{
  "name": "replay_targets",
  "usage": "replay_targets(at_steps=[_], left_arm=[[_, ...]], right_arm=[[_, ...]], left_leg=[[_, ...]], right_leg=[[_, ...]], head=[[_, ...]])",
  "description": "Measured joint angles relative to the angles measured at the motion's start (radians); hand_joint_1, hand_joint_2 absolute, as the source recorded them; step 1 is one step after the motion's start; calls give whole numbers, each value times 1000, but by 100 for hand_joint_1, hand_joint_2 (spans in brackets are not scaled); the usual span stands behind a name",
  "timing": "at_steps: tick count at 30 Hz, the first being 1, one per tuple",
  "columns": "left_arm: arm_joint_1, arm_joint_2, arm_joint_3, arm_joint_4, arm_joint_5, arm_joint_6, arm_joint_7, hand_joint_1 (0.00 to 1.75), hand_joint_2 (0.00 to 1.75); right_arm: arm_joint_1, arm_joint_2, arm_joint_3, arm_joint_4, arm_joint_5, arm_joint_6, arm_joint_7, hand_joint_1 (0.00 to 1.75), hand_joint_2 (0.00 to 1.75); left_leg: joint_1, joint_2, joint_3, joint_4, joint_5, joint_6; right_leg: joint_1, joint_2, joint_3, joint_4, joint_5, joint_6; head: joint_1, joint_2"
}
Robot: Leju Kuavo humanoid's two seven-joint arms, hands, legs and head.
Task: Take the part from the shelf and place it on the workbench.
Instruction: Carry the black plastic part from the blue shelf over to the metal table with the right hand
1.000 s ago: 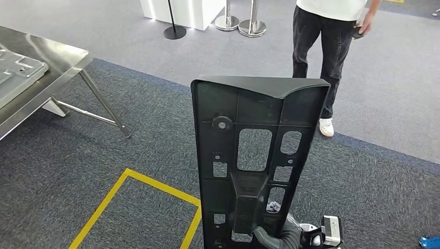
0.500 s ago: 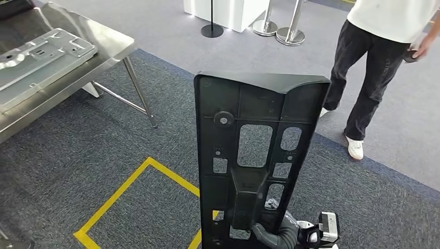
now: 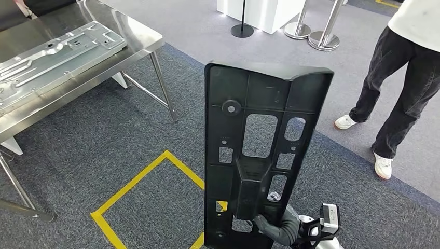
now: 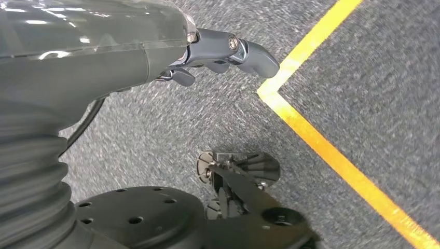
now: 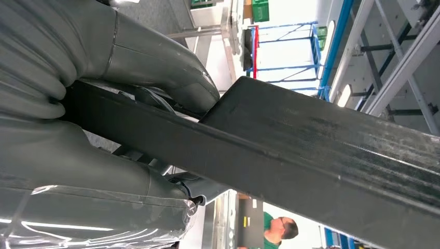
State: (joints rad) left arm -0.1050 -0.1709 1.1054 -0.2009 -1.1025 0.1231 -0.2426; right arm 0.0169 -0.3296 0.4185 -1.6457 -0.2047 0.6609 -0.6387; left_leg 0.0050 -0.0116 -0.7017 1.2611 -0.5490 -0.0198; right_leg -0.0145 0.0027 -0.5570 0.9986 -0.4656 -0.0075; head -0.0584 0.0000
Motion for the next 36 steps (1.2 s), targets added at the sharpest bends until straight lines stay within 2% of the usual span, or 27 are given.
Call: replay_targets(at_steps=[2,4,7,9,10,12,13,14,15,16,18,19,20,22,23,24,26,28,29,30,31,33,34,36], left_arm=[[-5,0,0,0,-6,0,1,0,175],[-14,0,-2,0,-13,-2,5,0,175],[-19,0,-4,0,-16,-6,17,0,175],[-19,-1,-4,0,-11,-6,18,0,175],[-18,-1,-4,0,-8,-7,15,0,175],[-12,-1,-4,0,-3,-8,9,0,175],[-6,0,-4,0,-2,-8,7,0,175],[-1,0,-4,0,-1,-8,6,0,175],[4,0,-4,0,-2,-8,5,0,175],[6,0,-4,0,-3,-9,3,0,175],[8,0,-4,0,-6,-11,-3,0,175],[8,0,-4,0,-7,-12,-5,0,175],[9,0,-4,0,-7,-12,-7,0,175],[12,0,-4,0,-7,-12,-9,0,175],[14,0,-4,0,-7,-12,-9,0,175],[14,0,-4,0,-7,-12,-9,0,175],[13,0,-4,0,-7,-11,-8,0,175],[13,0,-4,0,-8,-11,-6,0,175],[14,0,-4,0,-8,-10,-4,0,175],[15,0,-4,0,-8,-10,-2,0,175],[16,0,-4,0,-9,-10,0,0,175],[15,0,-4,0,-11,-9,3,0,175],[14,0,-4,0,-12,-9,4,0,175],[16,1,-4,0,-14,-8,6,0,175]], right_arm=[[3,0,-1,-2,-7,-5,8,175,175],[15,0,-7,-12,-11,-10,14,175,175],[36,0,-17,-33,-11,-12,24,175,175],[39,1,-20,-40,-8,-5,31,175,175],[40,2,-22,-41,-5,-1,34,175,175],[41,3,-23,-38,3,8,37,175,175],[43,4,-23,-35,8,10,37,175,175],[45,4,-23,-33,13,11,35,175,175],[47,4,-23,-31,18,10,32,175,175],[49,4,-23,-31,22,8,29,175,175],[55,4,-23,-35,33,3,26,175,175],[61,5,-23,-39,37,0,26,175,175],[68,5,-23,-44,41,-2,26,175,175],[80,5,-22,-56,45,-5,26,175,175],[82,5,-22,-62,46,-6,26,175,175],[84,5,-22,-68,46,-7,26,175,175],[91,3,-22,-76,46,-9,26,175,175],[99,2,-22,-78,47,-11,26,175,175],[101,2,-22,-78,47,-12,27,175,175],[101,2,-22,-78,47,-12,27,175,175],[101,2,-22,-78,47,-12,27,175,175],[100,2,-22,-78,46,-11,27,175,175],[99,2,-22,-78,44,-9,26,175,175],[96,2,-22,-78,38,-5,25,175,175]], left_leg=[[-2,1,74,-138,63,8],[-6,1,125,-236,92,21],[-8,-2,132,-257,94,37],[-3,-6,138,-266,100,49],[-2,-9,141,-270,102,53],[-3,-17,140,-269,103,56],[-3,-23,139,-268,103,56],[-3,-32,139,-267,102,56],[-3,-41,139,-265,102,55],[-3,-52,140,-263,101,53],[-2,-73,136,-255,97,47],[-2,-84,132,-251,97,41],[-2,-93,128,-250,97,35],[0,-108,122,-250,98,21],[0,-99,119,-244,93,15],[-1,-80,109,-223,79,11],[-1,-27,62,-120,20,4],[1,-4,2,8,-34,-1],[1,-1,-11,35,-38,-2],[1,2,-3,23,-22,-3],[1,7,25,-30,10,-1],[-2,26,104,-174,67,7],[-5,32,130,-224,80,14],[-11,34,144,-253,81,26]], right_leg=[[2,-5,4,1,-3,4],[5,-9,5,2,-5,12],[4,-15,5,4,-7,27],[2,-14,-8,38,-32,36],[1,-12,-28,84,-58,38],[-1,-11,-94,218,-119,42],[-2,-11,-121,269,-133,44],[-3,-11,-133,288,-128,45],[-5,-9,-123,264,-103,45],[-8,-3,-97,206,-67,45],[-14,38,-35,73,-13,44],[-15,53,-18,35,-4,43],[-14,63,-11,18,-4,41],[-12,44,-10,14,-3,30],[-12,34,-7,10,-1,23],[-14,22,-5,6,0,15],[-11,-3,-3,2,0,5],[-6,-30,-3,2,-2,2],[-5,-43,-2,3,-2,2],[-4,-55,-1,3,-3,3],[-4,-65,1,3,-5,4],[-2,-80,6,3,-8,11],[-1,-85,8,3,-9,16],[2,-91,9,3,-9,27]], head=[[0,0],[0,0],[0,0],[0,0],[0,0],[0,0],[0,0],[0,0],[0,0],[0,0],[0,0],[0,0],[0,0],[0,0],[0,0],[0,0],[0,0],[0,0],[0,0],[0,0],[0,0],[0,0],[0,0],[0,0]])
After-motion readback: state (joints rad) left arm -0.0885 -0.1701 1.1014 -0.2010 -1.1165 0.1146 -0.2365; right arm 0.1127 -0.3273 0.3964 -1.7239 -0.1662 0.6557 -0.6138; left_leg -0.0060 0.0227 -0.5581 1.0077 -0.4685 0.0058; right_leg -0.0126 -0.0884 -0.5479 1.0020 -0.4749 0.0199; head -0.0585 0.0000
